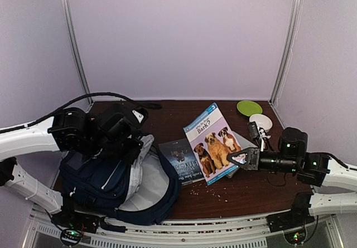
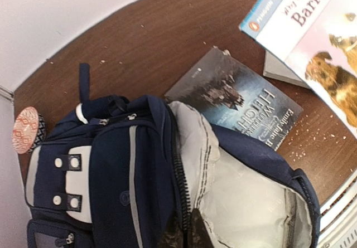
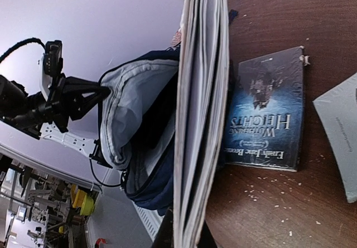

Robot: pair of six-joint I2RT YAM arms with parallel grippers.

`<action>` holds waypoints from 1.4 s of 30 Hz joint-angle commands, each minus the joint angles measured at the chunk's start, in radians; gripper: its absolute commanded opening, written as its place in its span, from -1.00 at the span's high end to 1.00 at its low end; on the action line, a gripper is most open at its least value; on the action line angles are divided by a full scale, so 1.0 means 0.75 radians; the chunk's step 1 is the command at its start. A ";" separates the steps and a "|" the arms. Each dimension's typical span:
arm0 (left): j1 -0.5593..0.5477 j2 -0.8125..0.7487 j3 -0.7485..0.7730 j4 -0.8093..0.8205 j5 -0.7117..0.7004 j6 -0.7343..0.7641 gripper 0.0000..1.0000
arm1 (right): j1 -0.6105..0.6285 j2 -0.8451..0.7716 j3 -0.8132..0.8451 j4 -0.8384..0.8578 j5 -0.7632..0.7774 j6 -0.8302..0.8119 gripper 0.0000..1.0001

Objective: Pack the student bag
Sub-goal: Place the book in the student bag.

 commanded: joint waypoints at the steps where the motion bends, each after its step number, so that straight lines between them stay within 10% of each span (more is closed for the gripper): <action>1: 0.067 -0.265 0.117 0.033 -0.207 0.181 1.00 | 0.100 0.097 0.178 0.130 -0.115 -0.017 1.00; 14: 0.082 -0.602 -0.104 0.353 -0.066 0.340 1.00 | 0.363 0.790 0.551 0.517 -0.303 0.192 1.00; 32: 0.081 -0.730 -0.359 0.638 -0.010 0.395 1.00 | 0.395 1.251 0.766 0.399 -0.586 0.442 1.00; 42: 0.081 -0.631 -0.350 0.815 0.182 0.364 1.00 | 0.390 1.544 0.891 0.954 -0.508 0.836 1.00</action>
